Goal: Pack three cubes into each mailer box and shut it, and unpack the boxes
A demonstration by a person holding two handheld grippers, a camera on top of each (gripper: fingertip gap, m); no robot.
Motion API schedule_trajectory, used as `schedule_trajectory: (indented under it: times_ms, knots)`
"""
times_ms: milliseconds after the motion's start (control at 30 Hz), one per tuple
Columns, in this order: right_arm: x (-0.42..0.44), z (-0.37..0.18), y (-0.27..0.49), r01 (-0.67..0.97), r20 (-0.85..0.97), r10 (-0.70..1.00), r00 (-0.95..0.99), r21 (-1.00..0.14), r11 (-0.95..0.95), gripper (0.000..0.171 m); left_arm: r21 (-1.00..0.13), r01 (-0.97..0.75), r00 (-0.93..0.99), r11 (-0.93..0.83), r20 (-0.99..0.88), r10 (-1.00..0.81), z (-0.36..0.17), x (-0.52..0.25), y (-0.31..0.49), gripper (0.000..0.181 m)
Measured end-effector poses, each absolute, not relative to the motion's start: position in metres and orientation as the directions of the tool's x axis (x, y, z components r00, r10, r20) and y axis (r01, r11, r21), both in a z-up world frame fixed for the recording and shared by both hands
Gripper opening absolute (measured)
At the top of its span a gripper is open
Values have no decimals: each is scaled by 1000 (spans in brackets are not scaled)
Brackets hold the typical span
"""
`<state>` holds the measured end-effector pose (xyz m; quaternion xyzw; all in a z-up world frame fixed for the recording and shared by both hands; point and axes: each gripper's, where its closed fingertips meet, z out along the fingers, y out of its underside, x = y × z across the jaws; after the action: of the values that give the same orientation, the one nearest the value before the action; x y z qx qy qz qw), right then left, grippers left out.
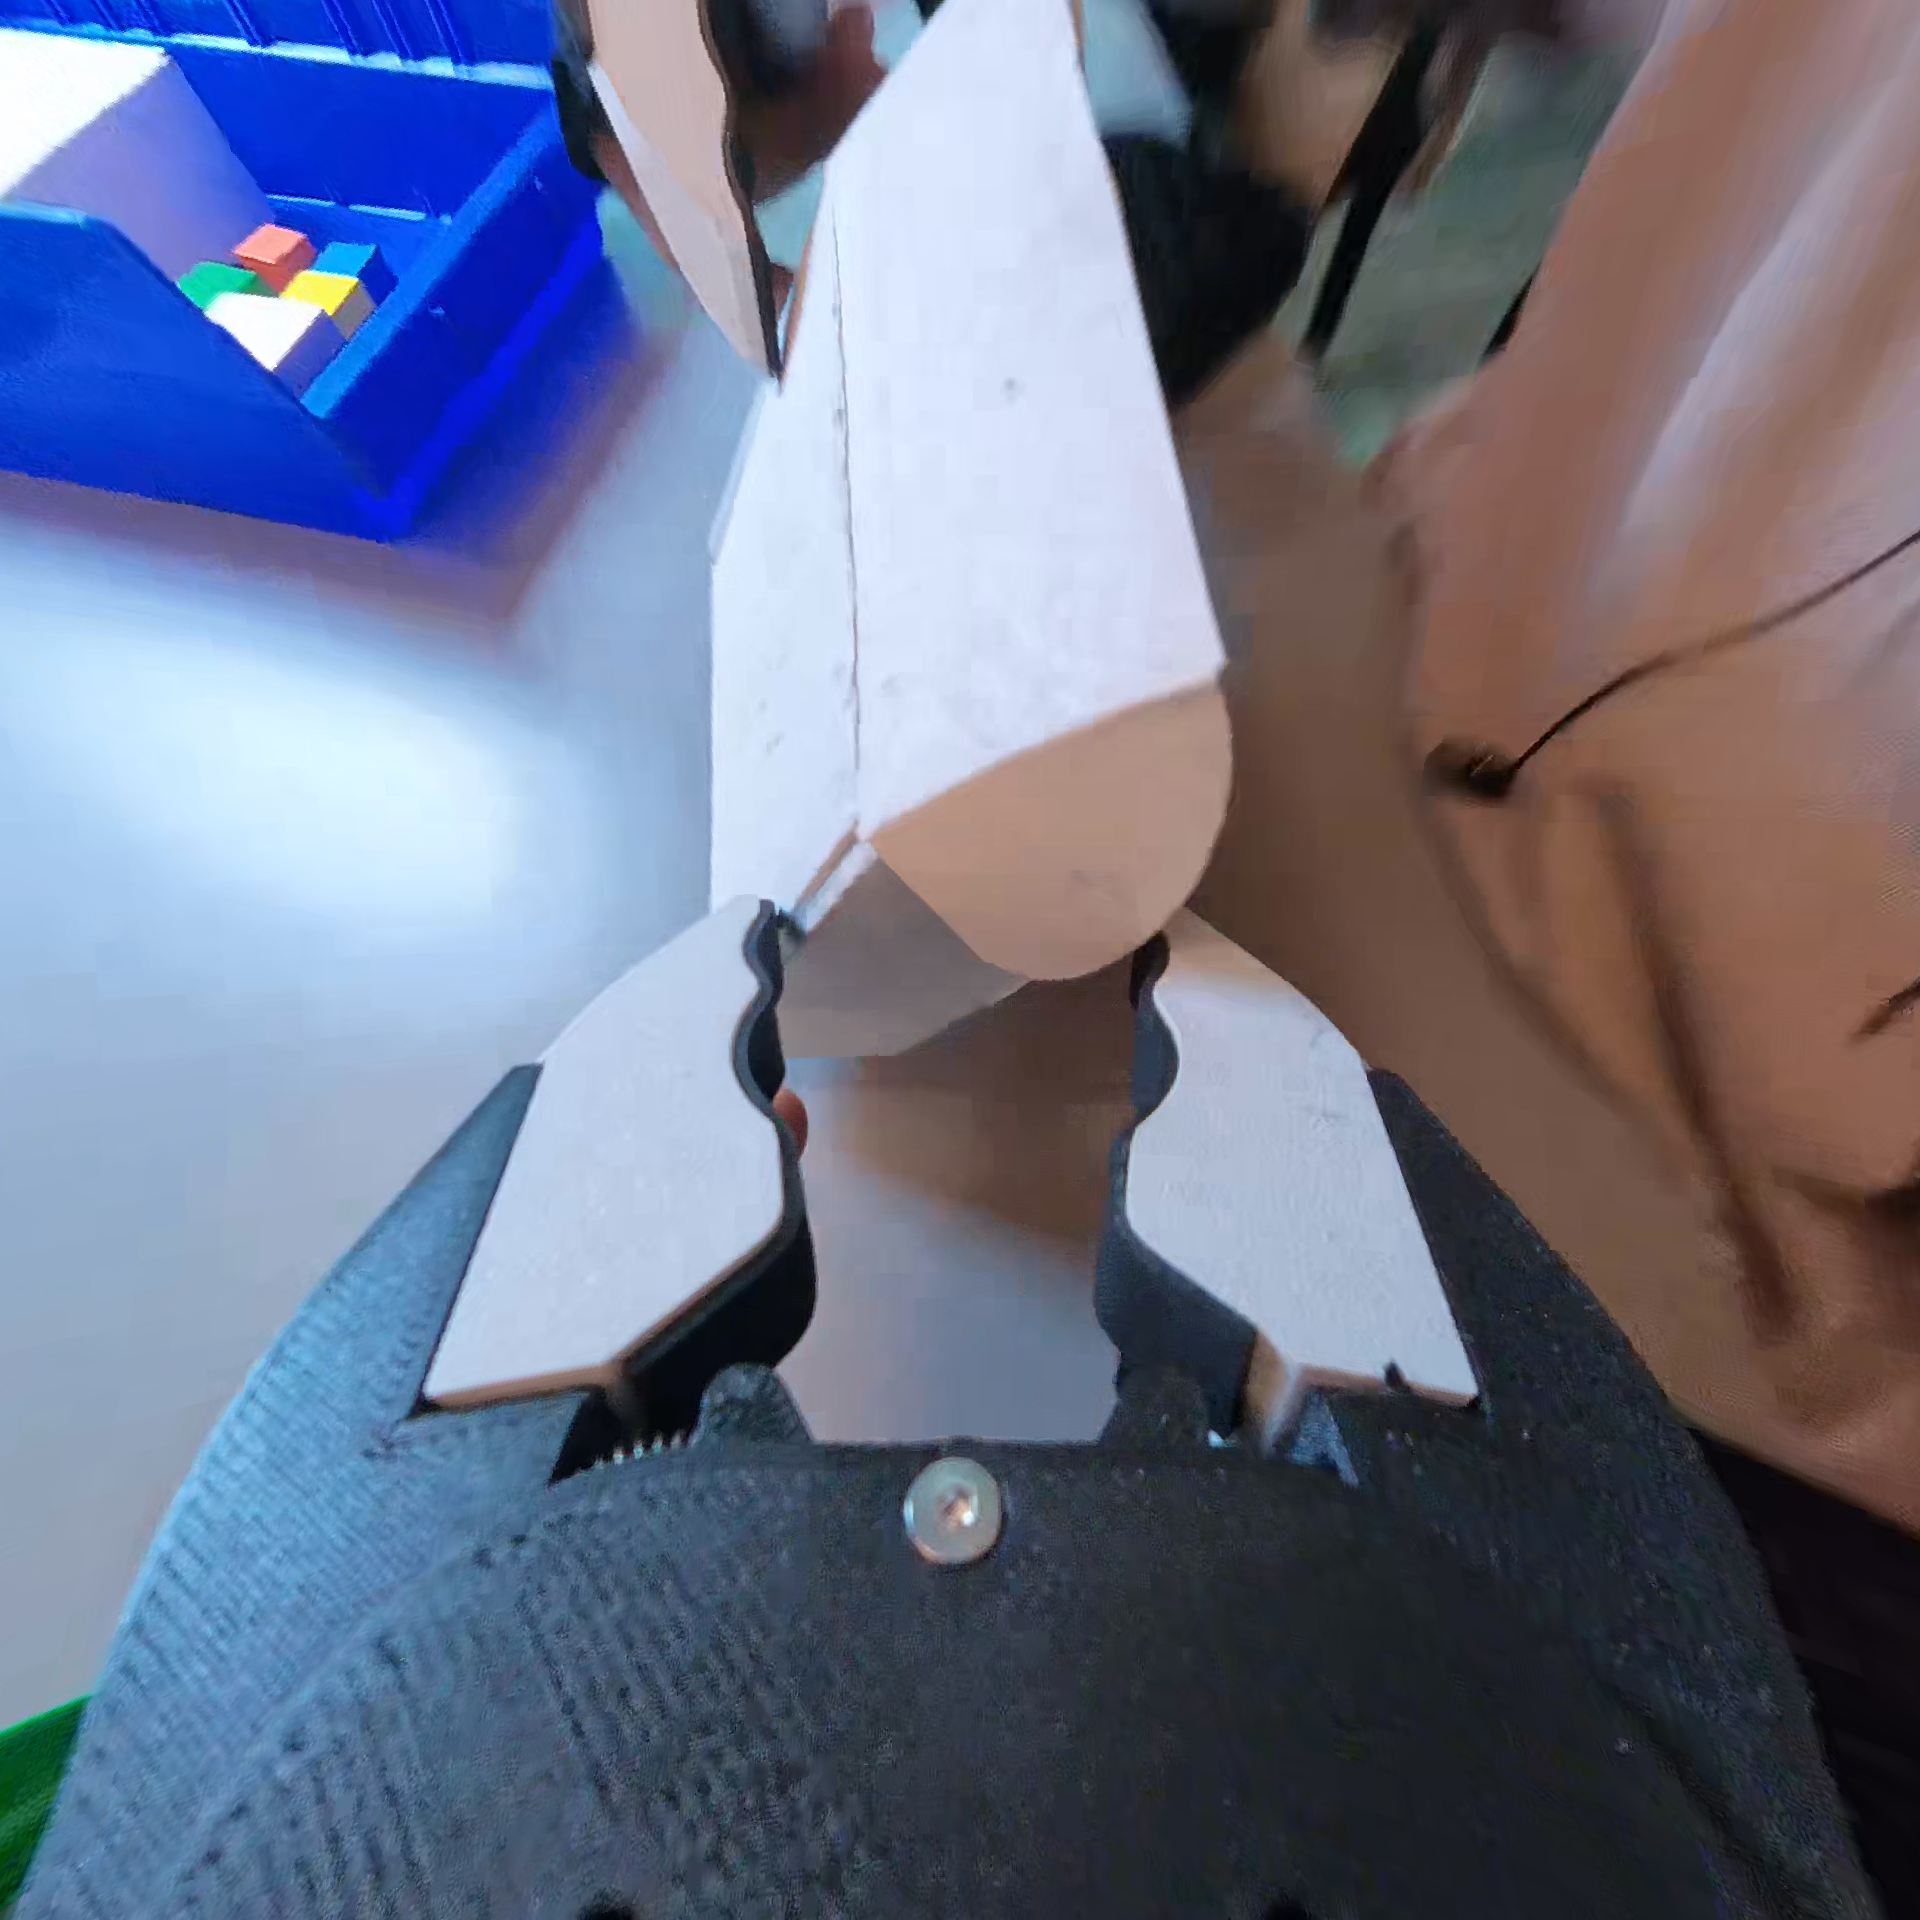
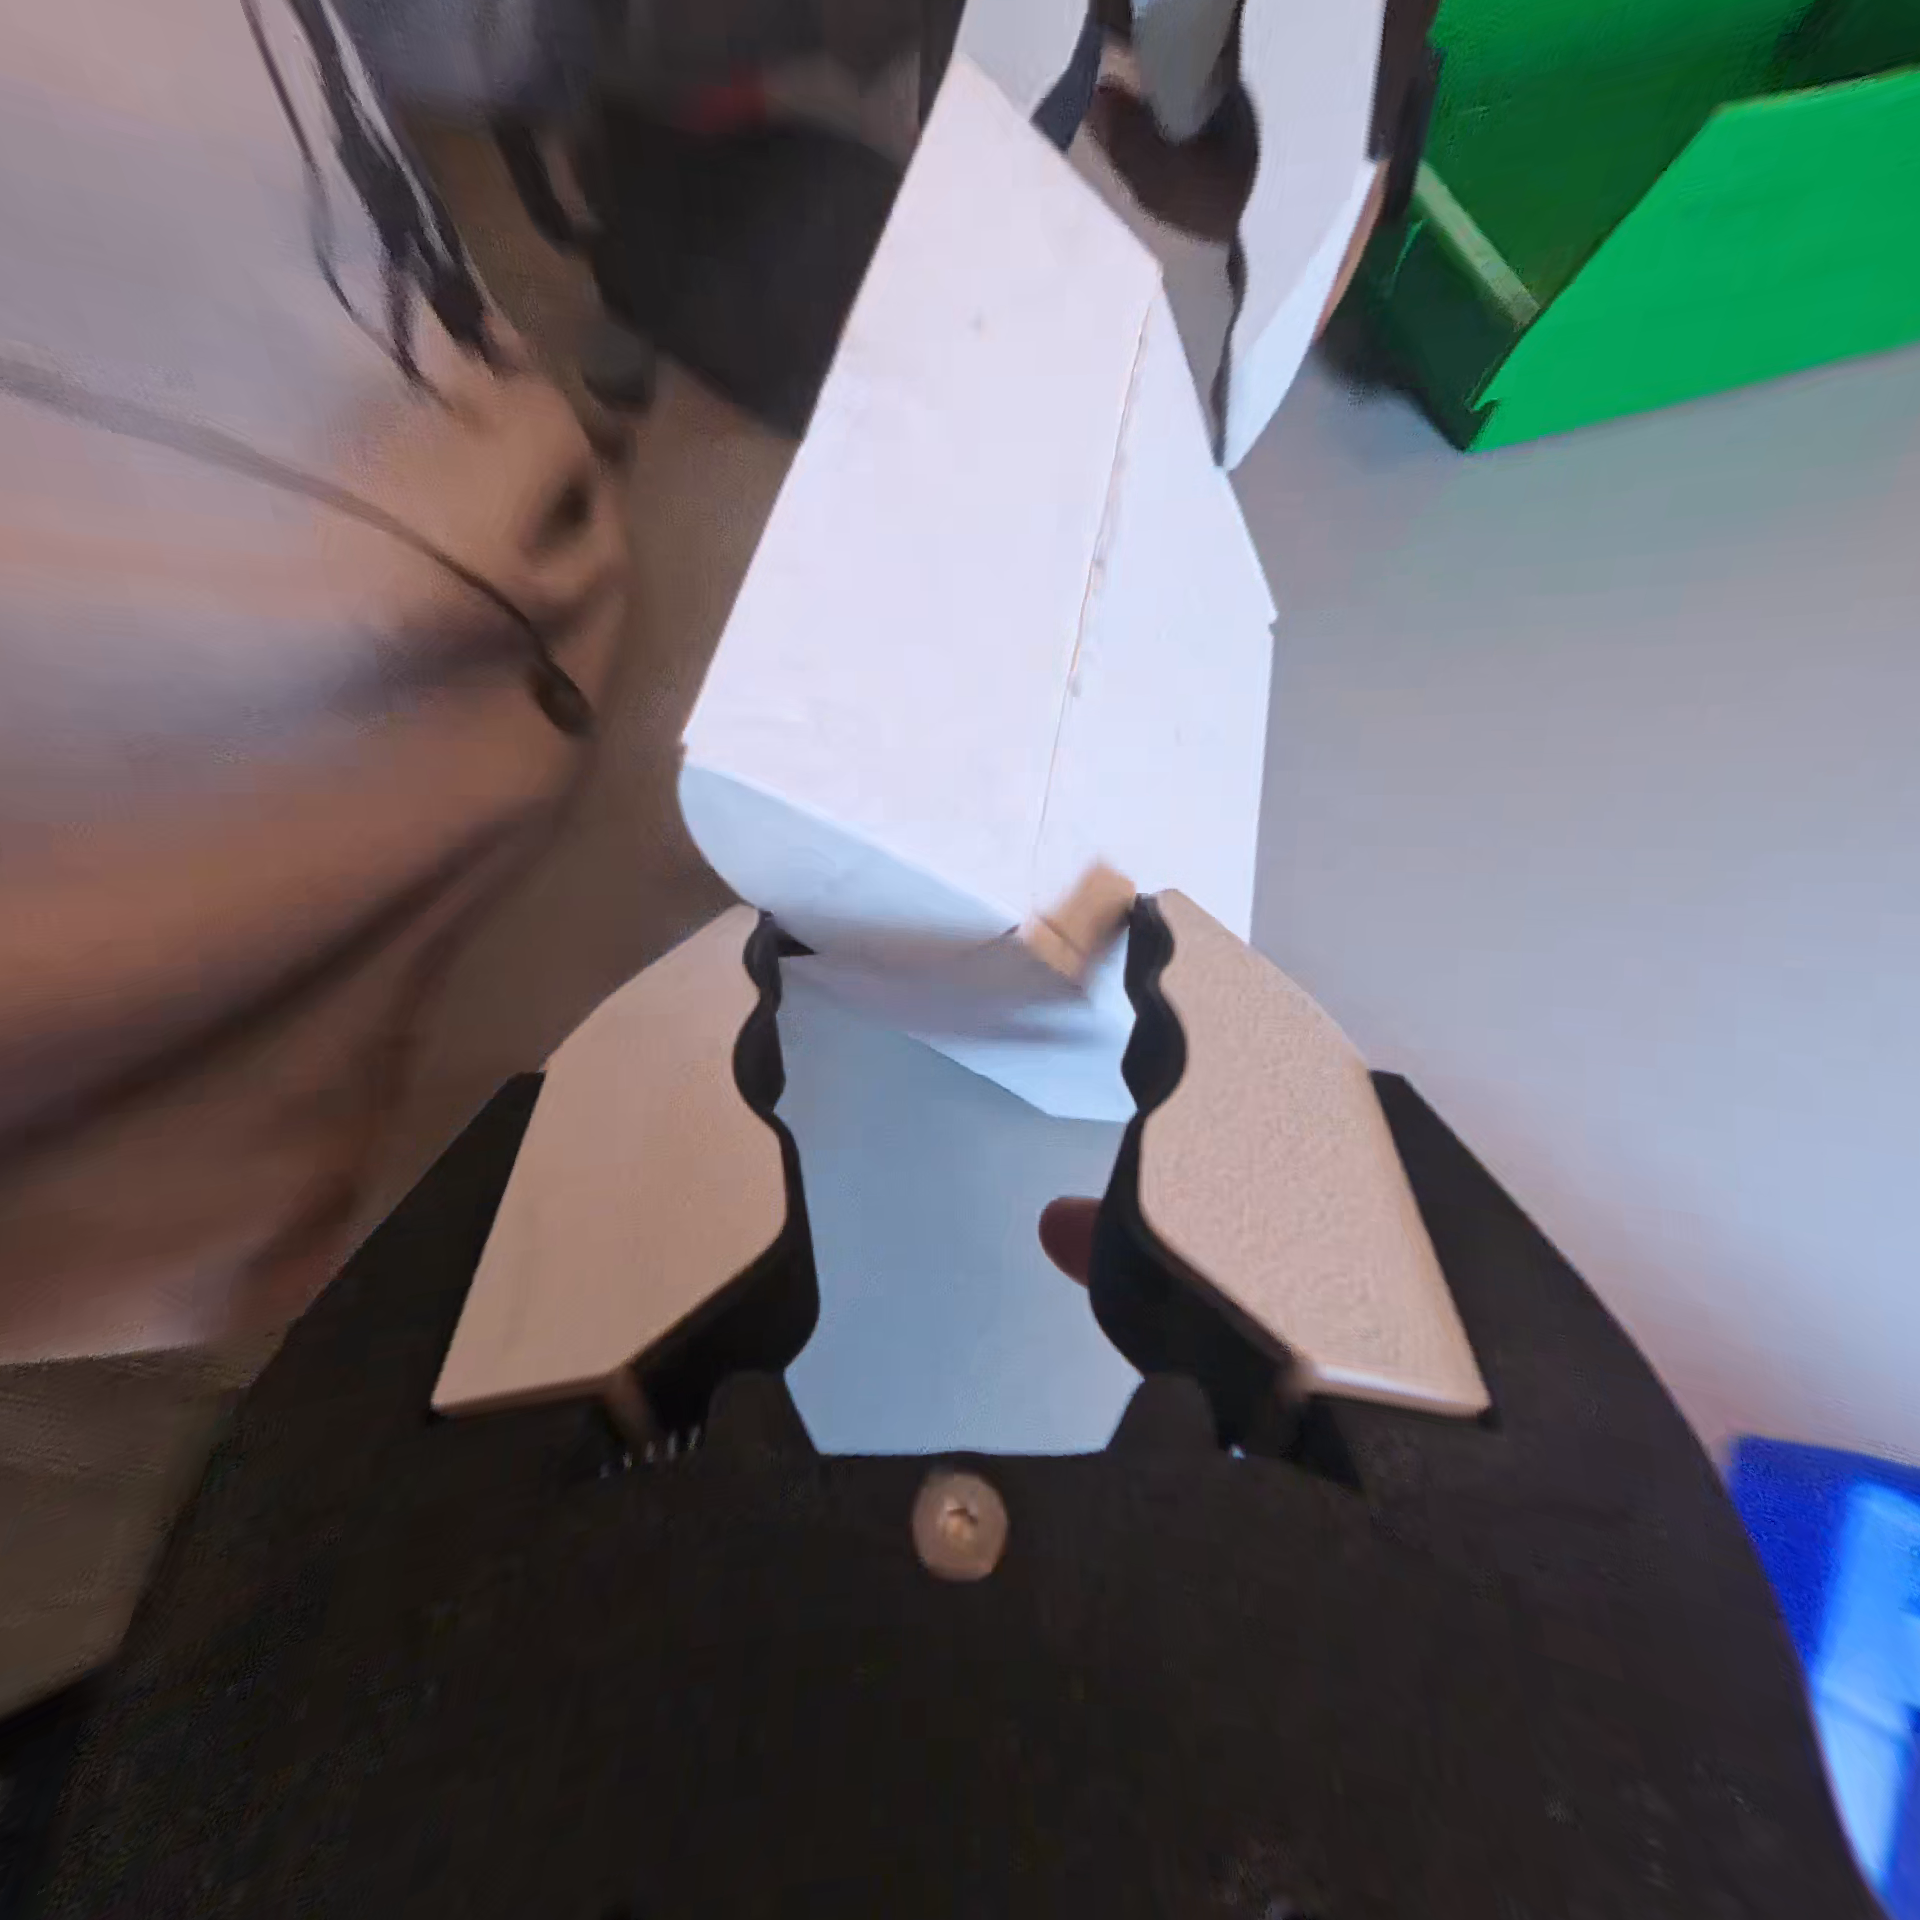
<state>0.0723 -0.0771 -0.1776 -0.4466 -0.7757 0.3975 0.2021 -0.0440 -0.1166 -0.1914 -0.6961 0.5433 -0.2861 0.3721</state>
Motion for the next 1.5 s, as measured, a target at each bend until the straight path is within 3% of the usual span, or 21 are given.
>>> schedule_trajectory:
  times_ms: [33, 167, 300, 567, 733, 800, 1033, 1333, 1500]
  knots:
    - [72, -171, -74, 544, -159, 844, -512, -821, 175, 62, -863, -461, 242, -207, 101, -965, -187, -43, -116, 64]
    - [64, -169, -57, 499, -385, 791, -476, -858, -117, 58, -893, -227, 230, -387, 337, -913, -188, -48, -104, 64]
    - [59, -174, -48, 436, -425, 793, -436, -871, -227, 57, -915, -143, 241, -376, 336, -910, -184, -55, -102, 64]
    - [72, -150, -40, 353, -242, 858, -453, -933, -77, 61, -964, -146, 240, -223, 185, -953, -136, -89, -98, 61]
    - [64, -150, -36, 405, -110, 876, -469, -908, 103, 54, -916, -375, 150, -140, 89, -985, -145, -69, -99, 54]
    - [61, -153, -40, 425, -105, 864, -492, -895, 133, 45, -881, -458, 119, -119, 72, -990, -153, -64, -99, 43]
    - [56, -149, -44, 425, -173, 847, -502, -903, 67, 37, -870, -479, 104, -121, 81, -991, -150, -56, -96, 39]
    - [49, -145, -46, 466, -339, 862, -377, -874, -139, 35, -874, -386, 183, -295, 241, -953, -145, -49, -93, 38]
    - [50, -145, -49, 472, -310, 864, -397, -876, -97, 36, -876, -354, 236, -329, 257, -937, -145, -47, -87, 36]
